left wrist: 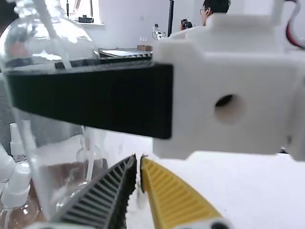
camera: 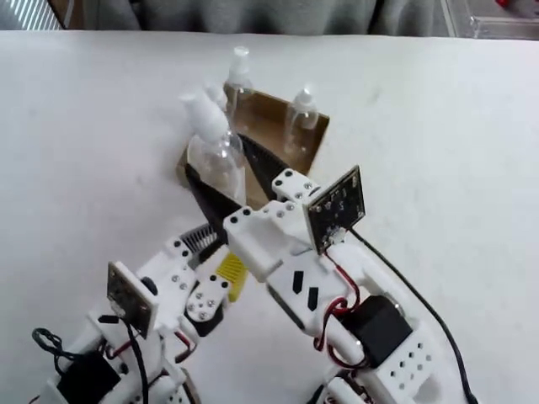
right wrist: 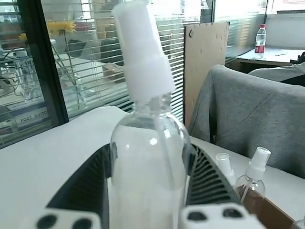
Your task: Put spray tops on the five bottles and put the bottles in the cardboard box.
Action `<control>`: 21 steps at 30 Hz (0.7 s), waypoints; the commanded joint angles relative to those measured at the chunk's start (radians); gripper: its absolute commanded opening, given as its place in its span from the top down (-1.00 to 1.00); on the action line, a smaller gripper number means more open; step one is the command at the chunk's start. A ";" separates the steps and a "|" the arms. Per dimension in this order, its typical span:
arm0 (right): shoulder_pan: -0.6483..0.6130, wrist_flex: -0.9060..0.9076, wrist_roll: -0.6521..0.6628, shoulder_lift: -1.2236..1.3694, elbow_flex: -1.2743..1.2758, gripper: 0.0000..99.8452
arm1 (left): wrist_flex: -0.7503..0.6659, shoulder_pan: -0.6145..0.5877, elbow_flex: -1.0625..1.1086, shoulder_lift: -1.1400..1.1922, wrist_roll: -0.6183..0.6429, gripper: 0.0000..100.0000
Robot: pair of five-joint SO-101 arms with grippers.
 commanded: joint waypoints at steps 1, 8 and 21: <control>-0.007 0.033 -0.011 -0.044 -0.012 0.97 | -0.028 -0.048 -0.006 -0.002 -0.003 0.96; -0.012 0.107 -0.011 -0.136 -0.011 0.97 | -0.028 -0.074 -0.005 -0.001 -0.003 0.96; 0.124 0.036 -0.011 -0.085 -0.005 0.97 | 0.115 -0.113 -0.064 -0.002 -0.011 0.96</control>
